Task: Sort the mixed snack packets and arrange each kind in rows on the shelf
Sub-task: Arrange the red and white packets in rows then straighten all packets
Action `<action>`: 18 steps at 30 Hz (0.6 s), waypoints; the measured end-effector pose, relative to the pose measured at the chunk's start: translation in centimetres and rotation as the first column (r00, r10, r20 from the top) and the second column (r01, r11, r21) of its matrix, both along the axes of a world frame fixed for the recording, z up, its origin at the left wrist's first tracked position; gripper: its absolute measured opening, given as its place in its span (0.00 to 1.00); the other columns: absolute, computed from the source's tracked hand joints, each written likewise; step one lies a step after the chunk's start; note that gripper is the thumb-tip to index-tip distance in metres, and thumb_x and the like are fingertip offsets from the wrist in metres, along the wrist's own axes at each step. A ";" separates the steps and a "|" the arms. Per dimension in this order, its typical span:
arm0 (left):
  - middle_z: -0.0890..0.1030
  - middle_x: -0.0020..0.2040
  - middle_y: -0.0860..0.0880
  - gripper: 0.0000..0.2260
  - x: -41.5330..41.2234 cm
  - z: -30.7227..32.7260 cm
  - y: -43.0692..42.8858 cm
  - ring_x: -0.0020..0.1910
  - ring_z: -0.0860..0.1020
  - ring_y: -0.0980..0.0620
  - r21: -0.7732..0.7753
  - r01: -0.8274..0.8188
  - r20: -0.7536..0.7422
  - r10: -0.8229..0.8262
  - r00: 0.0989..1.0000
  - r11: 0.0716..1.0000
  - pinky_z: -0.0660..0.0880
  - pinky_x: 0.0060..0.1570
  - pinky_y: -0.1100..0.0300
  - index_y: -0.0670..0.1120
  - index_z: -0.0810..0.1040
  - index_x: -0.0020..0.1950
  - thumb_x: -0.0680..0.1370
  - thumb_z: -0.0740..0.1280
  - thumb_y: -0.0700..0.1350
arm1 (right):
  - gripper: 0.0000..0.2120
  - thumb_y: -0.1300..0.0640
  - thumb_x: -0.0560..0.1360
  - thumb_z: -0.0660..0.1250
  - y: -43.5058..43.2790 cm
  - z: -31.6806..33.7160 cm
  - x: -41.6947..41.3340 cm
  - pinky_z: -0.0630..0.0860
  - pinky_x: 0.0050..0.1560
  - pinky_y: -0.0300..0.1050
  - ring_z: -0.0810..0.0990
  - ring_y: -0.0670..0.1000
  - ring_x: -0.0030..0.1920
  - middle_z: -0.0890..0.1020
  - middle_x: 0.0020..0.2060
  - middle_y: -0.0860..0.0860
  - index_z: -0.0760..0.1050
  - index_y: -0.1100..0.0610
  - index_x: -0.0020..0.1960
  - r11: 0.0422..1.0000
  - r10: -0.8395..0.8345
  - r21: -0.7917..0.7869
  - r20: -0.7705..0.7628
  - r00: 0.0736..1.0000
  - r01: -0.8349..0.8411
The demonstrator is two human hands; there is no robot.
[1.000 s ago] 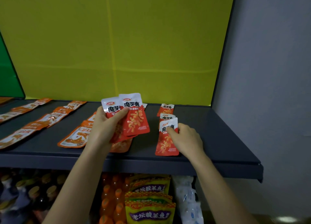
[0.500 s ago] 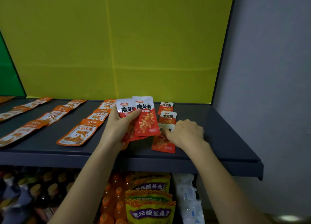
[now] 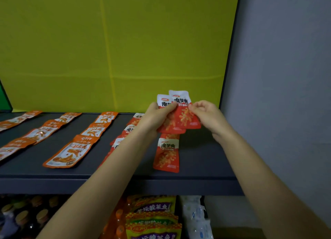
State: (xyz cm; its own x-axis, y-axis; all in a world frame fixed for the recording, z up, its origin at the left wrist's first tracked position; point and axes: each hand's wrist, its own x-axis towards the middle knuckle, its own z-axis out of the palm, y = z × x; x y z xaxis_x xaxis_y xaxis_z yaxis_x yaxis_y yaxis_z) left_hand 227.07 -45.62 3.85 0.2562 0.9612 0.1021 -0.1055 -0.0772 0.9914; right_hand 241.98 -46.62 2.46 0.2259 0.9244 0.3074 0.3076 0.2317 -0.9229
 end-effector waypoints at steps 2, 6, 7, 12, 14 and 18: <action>0.79 0.29 0.49 0.07 0.3 0.9 1.1 0.21 0.77 0.58 -0.047 -0.044 0.015 0.045 0.999 0.998 0.76 0.23 0.66 0.43 0.73 0.40 0.77 0.65 0.44 | 0.09 0.57 0.76 0.65 1.8 0.5 1.8 0.74 0.42 0.44 0.78 0.49 0.38 0.81 0.39 0.52 0.71 0.52 0.38 0.991 -0.127 0.028 -0.050 0.991 0.128; 0.77 0.35 0.46 0.05 -0.6 1.3 3.6 0.29 0.77 0.53 -0.119 -0.121 0.067 0.130 0.989 0.985 0.77 0.35 0.59 0.41 0.73 0.49 0.77 0.64 0.43 | 0.07 0.56 0.75 0.64 4.8 -0.4 5.2 0.70 0.46 0.43 0.79 0.54 0.48 0.82 0.49 0.58 0.79 0.60 0.47 0.910 -0.409 -0.029 0.099 0.907 0.413; 0.77 0.35 0.46 0.05 -0.7 1.1 4.0 0.29 0.77 0.53 -0.139 -0.129 0.063 0.139 0.988 0.982 0.76 0.34 0.59 0.41 0.72 0.50 0.77 0.64 0.42 | 0.10 0.56 0.75 0.64 5.3 -1.0 5.8 0.68 0.44 0.42 0.79 0.56 0.50 0.83 0.50 0.59 0.80 0.62 0.49 0.891 -0.429 -0.077 0.177 0.886 0.447; 0.73 0.32 0.48 0.06 -0.9 0.0 4.7 0.19 0.74 0.56 -0.249 -0.122 0.011 0.128 0.992 0.961 0.71 0.30 0.61 0.44 0.67 0.39 0.76 0.57 0.42 | 0.09 0.54 0.74 0.64 7.1 -4.0 7.1 0.67 0.42 0.42 0.79 0.61 0.52 0.80 0.47 0.61 0.80 0.58 0.48 0.807 -0.388 -0.287 0.401 0.830 0.516; 0.74 0.30 0.48 0.07 -0.8 -0.3 4.9 0.21 0.74 0.54 -0.290 -0.097 0.006 0.103 0.995 0.952 0.71 0.32 0.60 0.44 0.66 0.39 0.76 0.56 0.42 | 0.06 0.54 0.73 0.63 7.6 -4.7 7.3 0.67 0.41 0.43 0.79 0.60 0.50 0.78 0.45 0.59 0.77 0.56 0.43 0.787 -0.410 -0.278 0.431 0.804 0.550; 0.74 0.23 0.50 0.10 -0.3 -1.1 4.7 0.15 0.72 0.58 -0.285 -0.078 -0.033 0.071 0.997 0.955 0.68 0.31 0.63 0.44 0.67 0.36 0.77 0.56 0.42 | 0.12 0.57 0.75 0.64 7.9 -4.8 7.0 0.73 0.47 0.46 0.78 0.61 0.56 0.80 0.55 0.59 0.79 0.60 0.55 0.751 -0.479 -0.225 0.461 0.747 0.620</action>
State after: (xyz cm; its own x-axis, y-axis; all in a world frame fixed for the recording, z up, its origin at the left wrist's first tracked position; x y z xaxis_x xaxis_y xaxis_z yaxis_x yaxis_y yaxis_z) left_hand 226.75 -40.87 2.78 0.1819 0.9659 -0.1843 -0.0881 0.2027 0.9753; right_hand 249.01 -38.72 -2.36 0.6688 0.7261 0.1599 0.5939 -0.3923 -0.7024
